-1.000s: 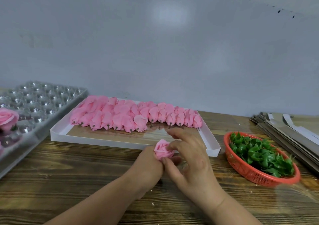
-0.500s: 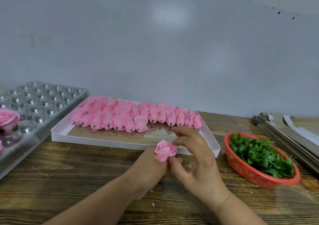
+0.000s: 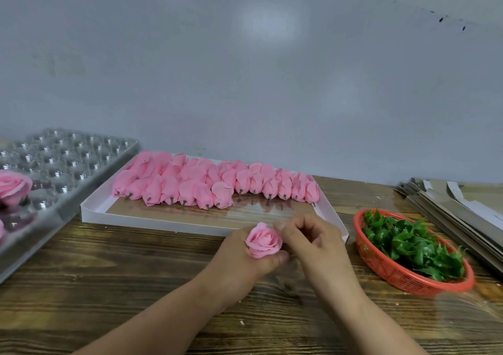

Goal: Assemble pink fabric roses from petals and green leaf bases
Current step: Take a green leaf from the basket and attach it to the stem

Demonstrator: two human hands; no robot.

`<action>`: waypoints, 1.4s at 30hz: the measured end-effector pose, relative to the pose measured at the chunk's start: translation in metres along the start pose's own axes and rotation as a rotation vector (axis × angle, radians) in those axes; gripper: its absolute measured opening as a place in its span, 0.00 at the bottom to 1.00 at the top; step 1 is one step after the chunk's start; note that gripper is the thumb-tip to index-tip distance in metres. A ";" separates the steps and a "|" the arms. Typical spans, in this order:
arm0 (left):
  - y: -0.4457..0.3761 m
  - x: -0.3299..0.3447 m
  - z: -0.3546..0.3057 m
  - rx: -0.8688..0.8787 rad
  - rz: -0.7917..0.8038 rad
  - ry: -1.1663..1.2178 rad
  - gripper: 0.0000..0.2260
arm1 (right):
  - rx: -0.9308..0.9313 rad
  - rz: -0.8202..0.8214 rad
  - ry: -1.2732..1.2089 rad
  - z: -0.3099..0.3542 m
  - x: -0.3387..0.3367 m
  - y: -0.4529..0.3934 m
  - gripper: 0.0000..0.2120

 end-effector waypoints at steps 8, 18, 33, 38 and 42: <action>0.000 -0.006 0.002 -0.002 -0.068 -0.059 0.07 | 0.145 -0.029 -0.154 -0.020 0.002 0.001 0.10; -0.002 -0.018 0.012 -0.116 -0.275 0.303 0.16 | 0.197 -0.012 -0.221 -0.037 0.028 0.016 0.05; 0.000 -0.013 0.019 -0.136 -0.226 0.328 0.17 | 0.217 0.125 -0.433 -0.031 0.043 0.022 0.07; 0.002 -0.012 0.016 -0.161 -0.238 0.404 0.20 | 0.201 0.104 -0.453 -0.029 0.042 0.020 0.08; 0.001 -0.013 0.015 -0.162 -0.256 0.391 0.23 | 0.200 0.173 -0.452 -0.024 0.045 0.020 0.12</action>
Point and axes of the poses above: each hand's wrist, its own y-axis away from the middle knuckle, its own x-axis out of the palm, z = x × y, the point moved 8 cm from there along -y, towards the middle knuckle, and after that the axes turned 4 degrees about -y, right-handed, at the moved point
